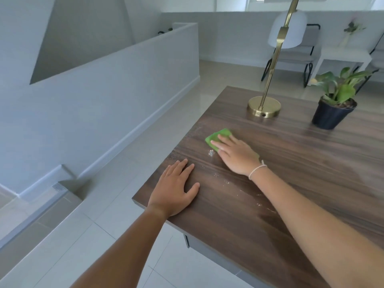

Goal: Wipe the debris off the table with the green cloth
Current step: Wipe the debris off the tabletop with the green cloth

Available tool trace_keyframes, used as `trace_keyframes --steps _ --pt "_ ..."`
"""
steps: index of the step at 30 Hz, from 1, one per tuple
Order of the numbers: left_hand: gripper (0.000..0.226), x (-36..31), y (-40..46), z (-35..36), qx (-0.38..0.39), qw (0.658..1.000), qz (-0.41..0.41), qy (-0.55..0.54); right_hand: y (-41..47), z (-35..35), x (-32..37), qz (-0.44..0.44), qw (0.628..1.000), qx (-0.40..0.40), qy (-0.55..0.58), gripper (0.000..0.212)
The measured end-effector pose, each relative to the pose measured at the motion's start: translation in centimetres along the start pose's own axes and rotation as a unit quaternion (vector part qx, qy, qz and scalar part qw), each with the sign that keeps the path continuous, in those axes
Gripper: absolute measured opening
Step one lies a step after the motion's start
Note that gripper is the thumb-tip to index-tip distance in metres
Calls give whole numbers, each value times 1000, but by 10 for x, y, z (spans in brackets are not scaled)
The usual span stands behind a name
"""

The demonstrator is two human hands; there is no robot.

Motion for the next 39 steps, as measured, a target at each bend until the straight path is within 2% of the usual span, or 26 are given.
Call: trace_keyframes --steps 2,4,6,9,11,14,16,19,21,23,27,29,31,35,39 --pt "65 1 -2 -2 9 1000 10 -9 -31 11 18 -54 998 11 -8 51" --pt "57 7 -5 -7 22 999 29 -20 -66 14 0 -69 998 -1 0 61" --pt "60 22 -7 -14 25 999 39 -4 -89 11 -35 -27 999 -5 21 46" --pt "70 41 -8 -19 22 999 33 16 -81 1 -74 81 996 -7 33 43" --pt "69 43 -5 -18 23 999 34 4 -47 -9 -79 131 991 -26 25 45" --pt "69 45 -2 -18 19 999 36 -7 25 -20 -60 153 987 -29 27 46" --pt "68 47 -2 -18 18 999 37 -6 62 -20 -25 132 991 -22 23 46" --pt "61 47 -2 -20 27 999 44 -6 64 -4 34 45 999 -12 4 45" --pt "59 47 -3 -20 33 998 49 -5 35 5 46 -5 1000 -3 3 44" --pt "61 48 -3 -21 29 998 54 -6 6 6 32 -19 1000 -4 10 43" --pt "60 48 -3 -22 15 998 62 -8 23 -12 -23 93 995 -17 23 44" --pt "58 47 -3 -22 17 998 62 -15 54 -21 -29 142 989 -25 20 45" --pt "58 47 -3 -23 18 998 63 -20 86 -23 -17 151 988 -19 18 46" --pt "58 47 -2 -22 18 998 66 -17 108 -14 41 76 997 3 9 46" --pt "57 47 -3 -22 25 997 65 -20 59 -1 52 -4 1000 -8 11 44"
Point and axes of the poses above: each hand's wrist, its own y-axis towards the middle knuckle, its own z-axis out of the palm, x = y × z, the point moved 5 cm from there along y, towards the middle knuckle, and after that the axes turned 11 degrees about x, right-handed, at the moved point
